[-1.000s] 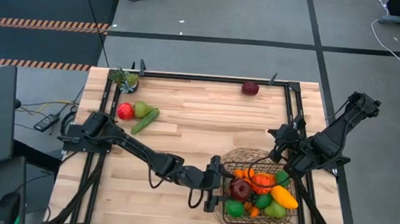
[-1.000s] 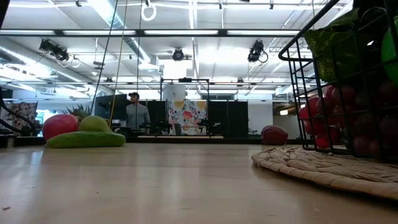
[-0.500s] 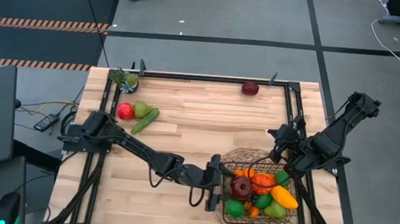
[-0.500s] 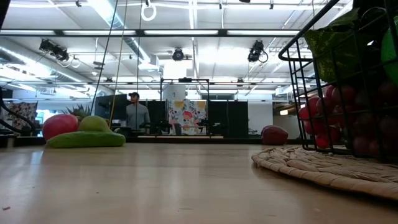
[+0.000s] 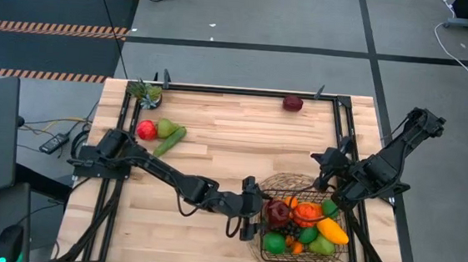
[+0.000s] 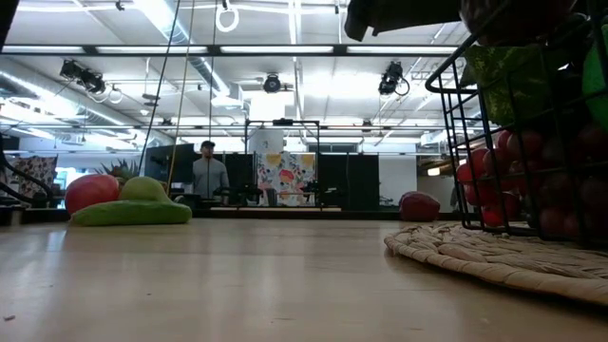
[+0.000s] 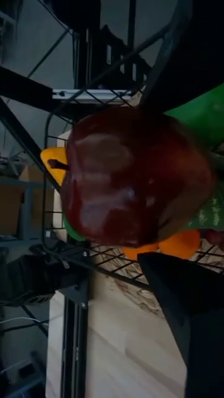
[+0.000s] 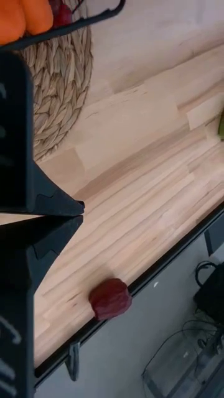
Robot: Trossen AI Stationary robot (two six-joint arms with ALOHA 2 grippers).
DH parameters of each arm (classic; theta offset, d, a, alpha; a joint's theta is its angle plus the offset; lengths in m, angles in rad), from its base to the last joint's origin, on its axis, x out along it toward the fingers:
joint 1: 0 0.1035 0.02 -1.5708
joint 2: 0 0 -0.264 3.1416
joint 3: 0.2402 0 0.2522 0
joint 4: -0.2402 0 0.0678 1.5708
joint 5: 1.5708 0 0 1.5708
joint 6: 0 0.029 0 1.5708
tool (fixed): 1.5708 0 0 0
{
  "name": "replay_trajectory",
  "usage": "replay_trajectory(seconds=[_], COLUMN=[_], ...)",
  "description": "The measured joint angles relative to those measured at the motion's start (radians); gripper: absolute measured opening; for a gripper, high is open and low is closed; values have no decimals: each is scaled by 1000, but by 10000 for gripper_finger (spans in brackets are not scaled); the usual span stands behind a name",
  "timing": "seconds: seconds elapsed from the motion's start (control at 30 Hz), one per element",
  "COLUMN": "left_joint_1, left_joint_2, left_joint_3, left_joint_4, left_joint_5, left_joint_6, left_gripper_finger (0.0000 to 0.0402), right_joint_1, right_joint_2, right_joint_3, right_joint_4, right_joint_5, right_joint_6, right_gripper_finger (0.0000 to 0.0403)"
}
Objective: Build produce basket
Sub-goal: Put the bottom dark red apple into the black wire basket, then put the green cucumber into the black wire basket
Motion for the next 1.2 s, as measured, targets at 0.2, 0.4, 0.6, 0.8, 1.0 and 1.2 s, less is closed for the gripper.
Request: replay_trajectory(seconds=[0.2, 0.4, 0.6, 0.8, 1.0, 1.2], left_joint_1=[-3, -1, 0, -21, -44, -26], left_joint_2=[0, 0, 0, 0, -2, -6], left_joint_3=[0, 0, 0, 0, 0, 0], left_joint_4=[2, 3, 2, -25, -86, -253], left_joint_5=[-1, -1, -1, -1, -47, -190], left_joint_6=[-4, -12, -9, -66, -67, -258], left_gripper_finger=[398, 400, 400, 400, 400, 400], right_joint_1=[0, 0, 0, 0, 0, 0], right_joint_2=[0, 0, 0, 0, 0, 0], right_joint_3=[0, 0, 0, 0, -1, -1], right_joint_4=[24, 23, 23, 23, 43, 106], right_joint_5=[1, 1, 0, 0, 0, 0], right_joint_6=[-26, -27, -31, -31, -37, -106], right_gripper_finger=[16, 16, 16, 16, 16, 16])
